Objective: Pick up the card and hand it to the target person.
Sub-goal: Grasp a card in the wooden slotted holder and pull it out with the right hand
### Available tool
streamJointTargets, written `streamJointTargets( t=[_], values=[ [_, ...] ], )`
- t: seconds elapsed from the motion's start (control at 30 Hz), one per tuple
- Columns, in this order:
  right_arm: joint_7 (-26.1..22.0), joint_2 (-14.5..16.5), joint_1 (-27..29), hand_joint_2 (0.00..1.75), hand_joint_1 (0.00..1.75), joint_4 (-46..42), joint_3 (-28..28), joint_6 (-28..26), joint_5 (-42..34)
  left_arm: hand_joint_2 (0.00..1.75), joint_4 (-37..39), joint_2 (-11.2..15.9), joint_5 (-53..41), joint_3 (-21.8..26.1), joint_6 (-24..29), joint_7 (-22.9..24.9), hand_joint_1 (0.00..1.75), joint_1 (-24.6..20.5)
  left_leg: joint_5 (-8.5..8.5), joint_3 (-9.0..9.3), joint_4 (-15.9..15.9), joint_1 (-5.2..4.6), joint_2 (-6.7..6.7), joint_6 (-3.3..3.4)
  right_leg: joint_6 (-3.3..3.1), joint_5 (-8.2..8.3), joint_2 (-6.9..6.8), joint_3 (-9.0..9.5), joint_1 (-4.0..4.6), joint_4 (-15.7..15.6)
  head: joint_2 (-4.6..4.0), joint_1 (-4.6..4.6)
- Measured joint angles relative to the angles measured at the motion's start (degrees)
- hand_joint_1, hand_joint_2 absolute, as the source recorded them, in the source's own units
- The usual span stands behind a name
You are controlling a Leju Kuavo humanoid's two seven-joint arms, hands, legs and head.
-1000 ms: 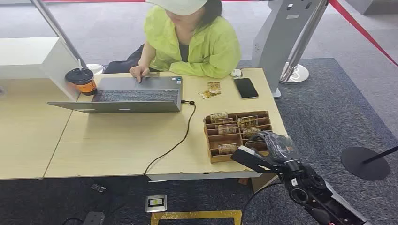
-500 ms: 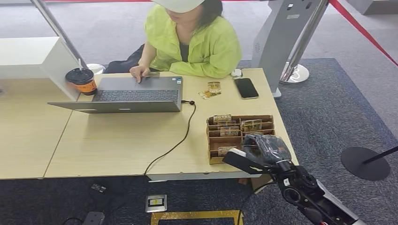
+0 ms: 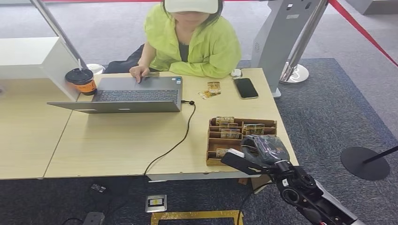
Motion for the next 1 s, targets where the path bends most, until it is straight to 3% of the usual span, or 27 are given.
streamJointTargets(
  t=[0.6, 1.0],
  values=[
    [0.4, -0.1, 0.6, 1.75, 1.75, -3.4, -0.1, -1.1, -0.1, 1.75, 0.0, 0.0, 0.4, 0.0, 0.1, 0.0, 0.0, 0.2, 0.0, 0.0, 0.0, 0.0, 0.01, 0.0, 0.0, 0.0, 0.0, -0.02, 0.0, 0.0, 0.0, 0.0],
    [-0.5, -5.5, 1.4, 1.75, 1.75, -27.6, -6.9, -3.6, -3.0, 1.75, 0.0, 0.1, 1.3, 0.0, 0.7, 0.7, 0.0, 0.7, 0.0, 0.02, 0.0, -0.02, 0.03, 0.01, 0.01, 0.0, 0.01, -0.01, -0.01, 0.0, 0.0, 0.04]
  ],
)
